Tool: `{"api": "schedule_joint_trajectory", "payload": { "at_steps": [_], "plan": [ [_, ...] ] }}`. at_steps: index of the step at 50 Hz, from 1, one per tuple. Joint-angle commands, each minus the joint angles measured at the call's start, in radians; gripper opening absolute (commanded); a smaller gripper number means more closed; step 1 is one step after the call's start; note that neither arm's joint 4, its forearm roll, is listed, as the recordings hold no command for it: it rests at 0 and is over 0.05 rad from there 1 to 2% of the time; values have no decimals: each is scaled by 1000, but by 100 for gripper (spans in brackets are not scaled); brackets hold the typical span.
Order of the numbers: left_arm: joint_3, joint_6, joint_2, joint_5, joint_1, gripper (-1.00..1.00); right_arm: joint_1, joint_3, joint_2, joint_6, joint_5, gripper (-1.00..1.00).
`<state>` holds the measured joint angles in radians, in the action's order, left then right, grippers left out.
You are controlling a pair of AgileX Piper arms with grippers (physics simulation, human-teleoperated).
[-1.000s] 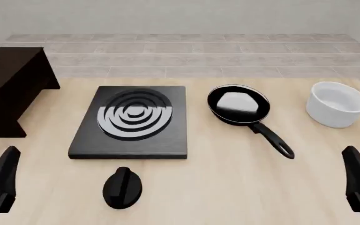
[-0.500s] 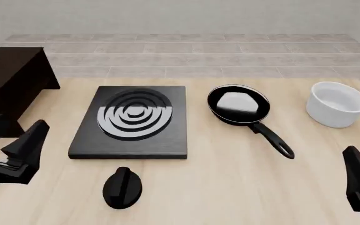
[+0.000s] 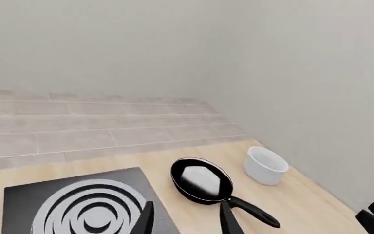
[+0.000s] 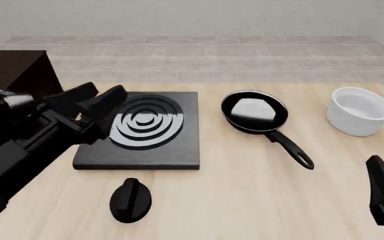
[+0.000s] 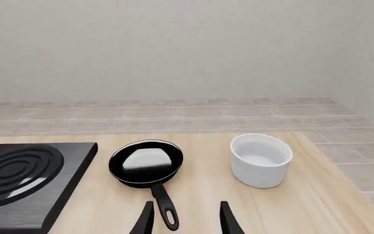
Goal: Put the frying pan on top of the cabinet.
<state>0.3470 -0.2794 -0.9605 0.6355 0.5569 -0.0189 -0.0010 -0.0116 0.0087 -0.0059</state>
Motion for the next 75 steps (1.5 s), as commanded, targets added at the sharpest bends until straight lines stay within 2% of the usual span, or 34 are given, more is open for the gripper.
{"api": "schedule_joint_trajectory", "payload": {
  "at_steps": [1,2,5,6,8,9,11,12,13,23,36,38,41,43,48,59,75],
  "plan": [
    [136,-170,-236,60,140,100,0,0,-5,-5,-5,100],
    [136,-170,-237,60,140,100,0,0,-5,-5,-5,100],
    [184,-236,-325,67,179,100,-1,0,-5,-6,-6,100],
    [192,-230,-333,66,179,100,-1,0,-3,-6,-3,100],
    [206,-291,-377,83,195,100,-3,0,-2,-6,-2,100],
    [217,-271,-376,74,188,100,-3,0,-3,-6,-3,100],
    [232,-329,-418,89,193,100,-2,0,-5,-5,-4,100],
    [242,-311,-419,80,189,100,-2,0,-6,-5,-5,100],
    [250,-347,-440,88,199,100,-2,0,-8,-6,-6,100],
    [320,-421,-517,71,240,100,-4,0,-22,-3,-16,100],
    [454,-590,-724,65,247,100,-15,0,-38,5,-30,100],
    [476,-612,-752,58,272,100,-15,1,-44,6,-35,100],
    [505,-617,-764,37,292,100,-16,1,-54,10,-45,100],
    [522,-652,-790,31,308,100,-16,1,-52,10,-44,100],
    [573,-689,-847,13,314,100,-14,1,-46,7,-40,100],
    [650,-722,-938,-2,345,100,-16,0,-45,11,-38,100],
    [744,-789,-1084,-30,316,100,-22,1,-46,21,-36,100]
  ]
}}
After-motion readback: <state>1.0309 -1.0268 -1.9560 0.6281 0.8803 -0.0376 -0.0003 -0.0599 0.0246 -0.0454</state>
